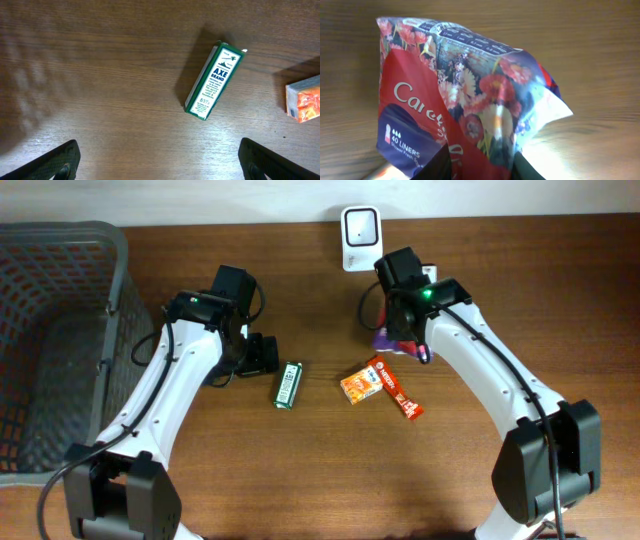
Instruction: Scan the item barcode
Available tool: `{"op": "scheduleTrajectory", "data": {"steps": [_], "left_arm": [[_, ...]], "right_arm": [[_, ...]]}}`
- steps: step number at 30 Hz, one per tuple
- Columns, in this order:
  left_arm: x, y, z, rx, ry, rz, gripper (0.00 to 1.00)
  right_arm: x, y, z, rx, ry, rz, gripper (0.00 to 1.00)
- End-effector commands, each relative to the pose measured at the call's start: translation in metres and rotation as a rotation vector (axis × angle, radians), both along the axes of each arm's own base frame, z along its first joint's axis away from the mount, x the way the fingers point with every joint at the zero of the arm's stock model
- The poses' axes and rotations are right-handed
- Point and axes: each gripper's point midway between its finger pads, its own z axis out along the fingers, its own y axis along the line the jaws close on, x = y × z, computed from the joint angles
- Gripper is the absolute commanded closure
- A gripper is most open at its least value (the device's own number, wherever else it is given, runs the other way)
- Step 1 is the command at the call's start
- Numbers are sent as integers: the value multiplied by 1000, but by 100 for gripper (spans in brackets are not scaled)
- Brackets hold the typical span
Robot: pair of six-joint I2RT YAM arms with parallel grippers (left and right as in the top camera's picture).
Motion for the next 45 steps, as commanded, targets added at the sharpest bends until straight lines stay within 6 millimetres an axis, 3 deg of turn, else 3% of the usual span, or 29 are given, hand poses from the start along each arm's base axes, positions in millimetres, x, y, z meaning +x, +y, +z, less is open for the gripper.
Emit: {"op": "scheduleTrajectory", "data": {"steps": [1,4,6,7,10,12,13,15,16,17,18,20,21,23,24,28,30,34,37,40,42,44,45], "left_arm": [[0,2,-2,11,2,11,1],[0,2,-2,11,4,11,1],[0,2,-2,11,4,10,1],[1,2,-2,11,1,11,1],[1,2,-2,10,2,11,1],[1,2,-2,10,2,11,1],[0,2,-2,10,2,11,1],[0,2,-2,10,2,11,1],[0,2,-2,10,2,11,1],[0,2,-2,10,2,11,1],[0,2,-2,11,3,11,1],[0,2,-2,11,3,11,1],[0,2,-2,11,3,11,1],[0,2,-2,11,3,11,1],[0,2,-2,11,5,11,1],[0,2,-2,11,6,11,1],[0,2,-2,11,5,11,1],[-1,2,-2,11,6,11,1],[-1,2,-2,11,6,11,1],[0,2,-2,11,5,11,1],[0,2,-2,11,6,11,1],[0,2,-2,12,5,11,1],[0,2,-2,11,5,11,1]], "right_arm": [[-9,-42,15,-273,19,-43,72],[-24,-53,-22,-369,170,-28,72],[-31,-57,-29,-415,226,-19,71],[-32,-48,-33,-381,234,-2,71],[-34,-5,-37,-346,205,94,61],[-37,54,-53,-142,198,189,59],[-36,78,-57,-30,184,204,48],[-31,95,-35,87,177,192,31],[-25,94,-9,121,160,183,27],[-19,85,19,137,133,160,16],[-12,60,52,183,123,101,4],[-9,22,56,214,168,62,0],[-13,7,42,309,239,73,0],[-25,-30,14,335,320,-28,14],[-45,-59,-19,339,408,-120,33],[-88,-90,-81,351,532,-241,52],[-106,-79,-101,415,582,-244,52],[-82,-6,-119,753,476,-185,53],[-52,49,-101,961,394,-154,53],[-38,87,-75,1060,360,-33,53],[-28,89,-55,1021,328,78,51],[-2,68,-8,876,223,275,44],[13,47,2,753,171,273,41]]}}
